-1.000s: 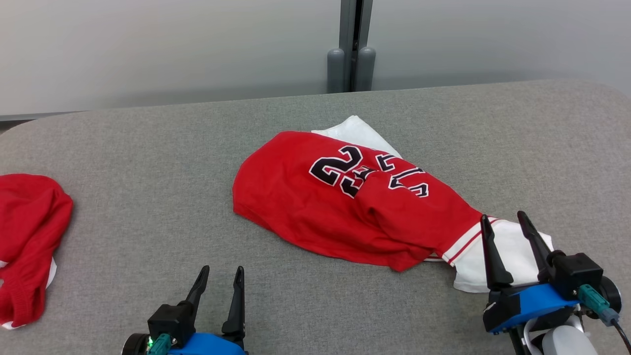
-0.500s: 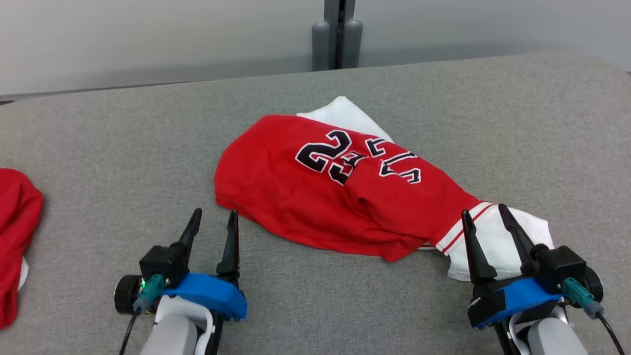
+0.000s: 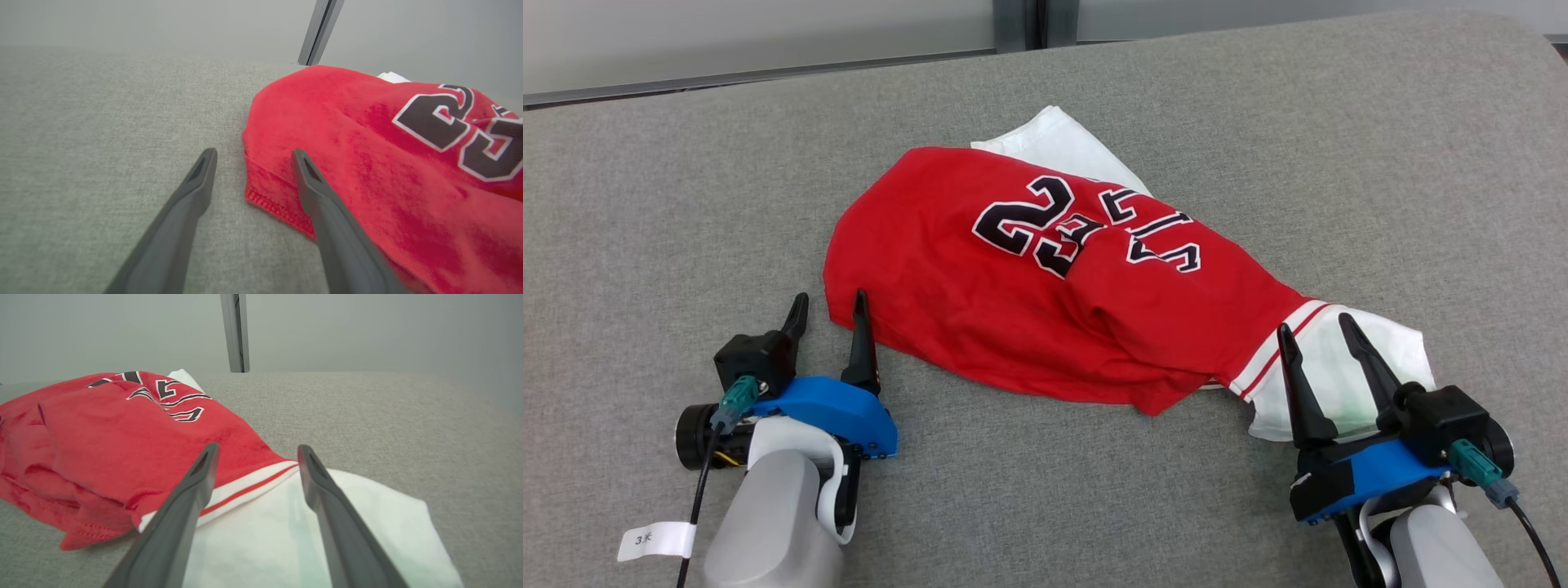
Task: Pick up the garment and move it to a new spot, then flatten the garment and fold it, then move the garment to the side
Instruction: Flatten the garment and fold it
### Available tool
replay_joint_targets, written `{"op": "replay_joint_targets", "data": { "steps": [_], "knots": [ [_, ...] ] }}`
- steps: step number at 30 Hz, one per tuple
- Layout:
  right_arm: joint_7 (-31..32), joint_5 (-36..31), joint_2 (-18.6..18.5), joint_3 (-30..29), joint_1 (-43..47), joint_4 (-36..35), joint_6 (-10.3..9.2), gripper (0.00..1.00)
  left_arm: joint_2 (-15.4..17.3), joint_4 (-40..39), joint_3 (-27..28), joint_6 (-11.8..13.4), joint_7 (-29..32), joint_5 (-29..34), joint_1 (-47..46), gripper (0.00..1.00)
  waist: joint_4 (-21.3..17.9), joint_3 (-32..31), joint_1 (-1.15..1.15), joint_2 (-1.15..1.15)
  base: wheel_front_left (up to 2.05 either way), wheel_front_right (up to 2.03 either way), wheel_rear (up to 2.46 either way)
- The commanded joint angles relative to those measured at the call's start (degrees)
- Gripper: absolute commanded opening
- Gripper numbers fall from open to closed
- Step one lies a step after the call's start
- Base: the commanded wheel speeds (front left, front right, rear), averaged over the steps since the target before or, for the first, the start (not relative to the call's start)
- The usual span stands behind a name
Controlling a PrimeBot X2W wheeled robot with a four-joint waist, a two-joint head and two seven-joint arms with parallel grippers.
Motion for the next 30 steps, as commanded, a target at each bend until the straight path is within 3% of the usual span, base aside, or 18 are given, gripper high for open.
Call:
{"op": "replay_joint_targets", "data": {
  "steps": [1,7,8,9,10,11,12,13,14,20,29,30],
  "knots": [
    [0.0,-0.1,-0.1,0.0,-1.1,0.0,-0.02,1.00,0.0,0.8,-0.1,0.3,-0.2,-0.1,-0.8,1.00,-0.1,0.0,-0.01,0.00,0.00,0.00,0.00],
    [0.0,-0.3,0.1,0.1,-0.6,0.5,-0.02,1.00,0.0,5.4,-1.4,1.6,-0.1,-1.3,0.1,1.00,0.1,-0.9,-0.01,0.00,0.00,0.00,0.00],
    [0.0,-0.3,0.1,0.1,-0.4,0.5,-0.02,1.00,0.0,6.2,-1.7,1.8,0.0,-1.4,0.4,0.95,0.2,-1.0,-0.01,0.00,0.00,0.00,0.00],
    [0.0,-0.2,0.1,0.2,-0.4,0.6,-0.01,1.00,0.0,6.7,-2.0,1.9,0.0,-1.5,0.4,0.81,0.3,-1.1,-0.01,0.00,0.00,0.00,0.00],
    [0.0,-0.1,0.1,0.3,-0.3,0.7,-0.02,1.00,0.0,7.0,-2.2,1.9,0.0,-1.7,0.3,0.49,0.5,-1.2,-0.01,0.00,0.00,0.00,0.00],
    [0.0,-0.1,0.2,0.5,-0.3,0.7,-0.02,1.00,0.0,7.3,-2.4,2.0,0.0,-1.9,0.1,0.47,0.6,-1.3,-0.01,0.00,0.00,0.00,0.00],
    [0.0,-0.1,0.2,0.6,-0.3,0.8,-0.02,1.00,0.0,7.2,-2.6,1.9,0.0,-2.2,-0.1,0.49,0.7,-1.3,-0.01,0.00,0.00,0.00,0.00],
    [0.0,-0.1,0.2,0.6,-0.3,0.8,-0.02,1.00,0.0,6.6,-2.6,1.9,0.0,-2.2,-0.3,0.67,0.9,-1.4,-0.01,0.00,0.00,0.00,0.00],
    [0.0,0.0,0.2,0.7,-0.4,0.8,-0.02,1.00,0.0,5.7,-2.8,1.9,0.0,-2.1,-0.6,0.99,1.0,-1.4,-0.01,0.00,0.00,0.00,0.00],
    [0.0,0.1,0.2,1.3,-0.7,1.3,-0.02,1.00,0.0,3.1,-4.1,1.8,-0.1,-3.2,-1.7,1.00,1.2,-1.5,-0.01,0.00,0.00,0.00,0.00],
    [0.0,0.4,0.0,1.7,-1.4,1.5,-0.02,1.00,0.0,9.2,-3.8,2.3,-0.1,-2.1,-4.9,1.00,-0.4,-0.4,-0.01,0.00,0.00,0.00,0.00],
    [0.0,0.4,0.0,1.6,-1.3,1.5,-0.02,1.00,0.0,9.8,-3.6,2.2,-0.1,-2.0,-5.1,0.85,-0.5,-0.4,-0.01,0.00,0.00,0.00,0.00]
  ]
}}
